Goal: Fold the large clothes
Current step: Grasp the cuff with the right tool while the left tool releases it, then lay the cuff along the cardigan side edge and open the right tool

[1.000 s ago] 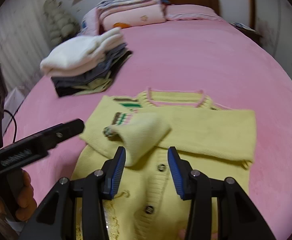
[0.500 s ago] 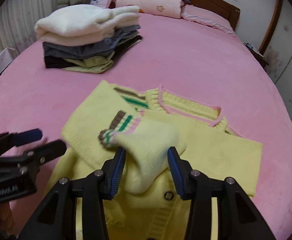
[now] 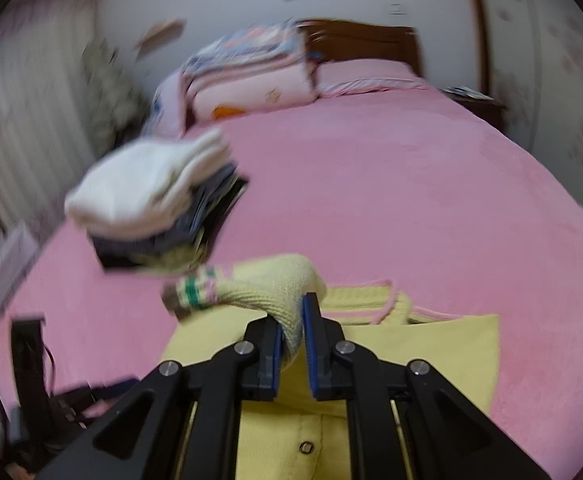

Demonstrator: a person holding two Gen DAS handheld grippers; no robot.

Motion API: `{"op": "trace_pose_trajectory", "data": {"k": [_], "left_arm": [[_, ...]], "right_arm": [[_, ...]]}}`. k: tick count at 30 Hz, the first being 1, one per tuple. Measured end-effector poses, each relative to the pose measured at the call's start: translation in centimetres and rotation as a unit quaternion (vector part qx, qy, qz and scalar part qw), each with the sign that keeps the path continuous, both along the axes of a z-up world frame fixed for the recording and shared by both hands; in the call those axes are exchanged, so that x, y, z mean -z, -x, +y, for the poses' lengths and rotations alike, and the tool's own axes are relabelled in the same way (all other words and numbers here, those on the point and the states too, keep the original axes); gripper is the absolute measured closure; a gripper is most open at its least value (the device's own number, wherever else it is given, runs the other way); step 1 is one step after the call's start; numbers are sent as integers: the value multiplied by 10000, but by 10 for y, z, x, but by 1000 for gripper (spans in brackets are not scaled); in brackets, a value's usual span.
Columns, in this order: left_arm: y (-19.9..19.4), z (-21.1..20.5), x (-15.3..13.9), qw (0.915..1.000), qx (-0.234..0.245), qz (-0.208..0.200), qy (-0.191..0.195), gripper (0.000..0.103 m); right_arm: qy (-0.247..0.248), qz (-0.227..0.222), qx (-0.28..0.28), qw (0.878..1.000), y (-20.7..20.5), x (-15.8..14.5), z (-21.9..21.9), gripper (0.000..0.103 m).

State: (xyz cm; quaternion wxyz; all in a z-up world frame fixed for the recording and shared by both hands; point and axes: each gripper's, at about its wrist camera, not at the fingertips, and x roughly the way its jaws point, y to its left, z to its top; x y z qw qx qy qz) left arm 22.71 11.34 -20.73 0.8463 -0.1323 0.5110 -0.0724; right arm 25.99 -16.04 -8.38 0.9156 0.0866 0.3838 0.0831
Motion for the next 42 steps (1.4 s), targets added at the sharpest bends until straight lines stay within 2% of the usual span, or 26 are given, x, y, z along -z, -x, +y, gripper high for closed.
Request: {"op": "trace_pose_trajectory", "data": {"k": [2,4,7,9,13,15,21,24,26,28,30,37,42], "left_arm": [[-2,-5,4,10000,47,40,-60,34],[-1,-8,7,9999,91,66,-129,34],[0,-12,8,9996,158,58,-221,34],[1,-15,8,9995,179,49,-253,34],[-1,-15,9,9995,174,73,-234,34],[-2,-14,7,9997,184,67,-177,34],[-15,-10,1,9998,175,52,55,34],[-20,-8,-4,9997,172,37,195,34],[-20,-10,-8,9996,223,-16,151,34],[-20,-13,-9,9996,260,-40,81,34],[-19,-14,-8,9996,260,-33,41,34],[-19,-19,4,9996,254,95,-65,34],[-18,-14,12,9989,51,107,-449,34]], "right_arm": [[-96,526,223,9983,-8,23,-14,87],[-12,1204,441,9917,-14,58,-29,86],[55,1668,509,9847,-10,86,-42,86],[-138,1627,445,9856,-4,87,-50,84],[-105,1502,533,9872,-4,78,-59,71],[-166,1479,586,9871,-7,77,-64,67],[-388,1460,920,9842,-17,75,-88,67],[-174,1410,991,9849,-20,76,-90,67],[58,1516,886,9844,-24,79,-88,73],[283,1494,786,9852,-24,79,-88,90],[356,1419,701,9867,-23,77,-87,95],[695,730,462,9938,-19,51,-83,97],[1089,804,504,9895,-35,61,-79,97]]}}
